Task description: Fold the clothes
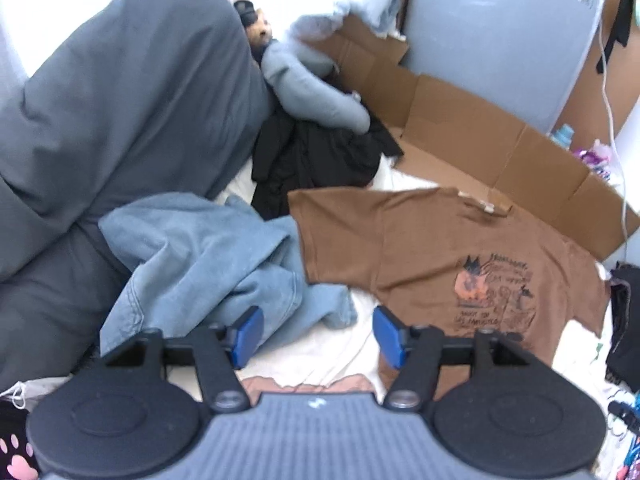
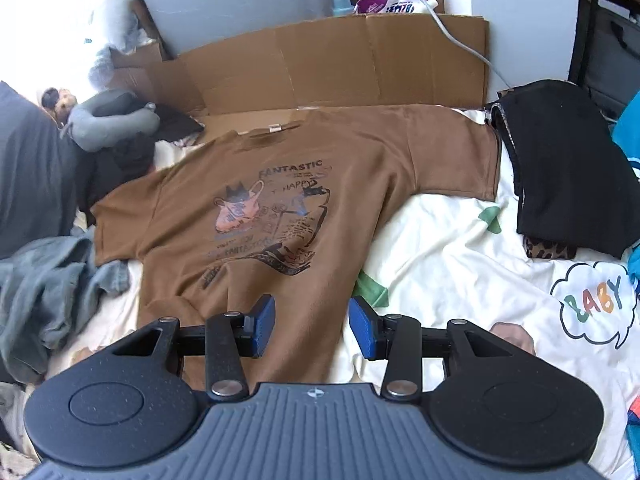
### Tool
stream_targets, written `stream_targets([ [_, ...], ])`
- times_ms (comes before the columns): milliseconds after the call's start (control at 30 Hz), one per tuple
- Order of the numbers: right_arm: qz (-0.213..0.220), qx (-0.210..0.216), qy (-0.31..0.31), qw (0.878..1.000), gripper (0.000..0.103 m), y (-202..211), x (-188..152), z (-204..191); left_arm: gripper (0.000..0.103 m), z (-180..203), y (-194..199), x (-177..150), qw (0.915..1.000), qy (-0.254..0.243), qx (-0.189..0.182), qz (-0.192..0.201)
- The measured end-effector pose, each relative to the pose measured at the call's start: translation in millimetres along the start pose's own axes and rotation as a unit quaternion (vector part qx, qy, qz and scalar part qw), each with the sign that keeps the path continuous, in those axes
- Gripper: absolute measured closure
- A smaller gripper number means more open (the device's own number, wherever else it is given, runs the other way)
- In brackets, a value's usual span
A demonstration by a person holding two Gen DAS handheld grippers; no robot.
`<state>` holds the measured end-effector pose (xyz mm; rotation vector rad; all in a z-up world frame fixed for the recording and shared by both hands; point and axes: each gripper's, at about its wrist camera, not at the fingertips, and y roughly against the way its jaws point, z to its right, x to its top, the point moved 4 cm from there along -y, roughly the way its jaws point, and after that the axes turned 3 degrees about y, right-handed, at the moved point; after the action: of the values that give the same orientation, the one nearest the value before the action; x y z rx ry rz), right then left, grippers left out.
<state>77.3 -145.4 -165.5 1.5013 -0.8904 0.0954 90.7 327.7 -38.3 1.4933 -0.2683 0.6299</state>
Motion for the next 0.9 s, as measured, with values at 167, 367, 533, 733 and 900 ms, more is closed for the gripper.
stream_targets([
  [167,0.005,0.004,-0.031,1.000,0.055,11,2,12,0.036,29,-7,-11,0.9996,-0.021,-0.017,-0.010],
  [367,0.000,-0.001,-0.071,0.998,0.055,8,-11,28,0.036,79,-38,-43,0.9957,-0.060,-0.060,-0.037],
  [533,-0.015,0.007,-0.083,0.996,0.055,-27,-35,39,0.037,123,-74,-69,0.9901,-0.100,-0.082,-0.055],
  [733,-0.046,0.030,-0.132,0.990,0.055,-70,-69,45,0.037,175,-110,-109,0.9791,-0.138,-0.120,-0.090],
  [900,-0.061,0.042,-0.146,0.987,0.055,-90,-90,45,0.037,205,-127,-143,0.9704,-0.169,-0.133,-0.109],
])
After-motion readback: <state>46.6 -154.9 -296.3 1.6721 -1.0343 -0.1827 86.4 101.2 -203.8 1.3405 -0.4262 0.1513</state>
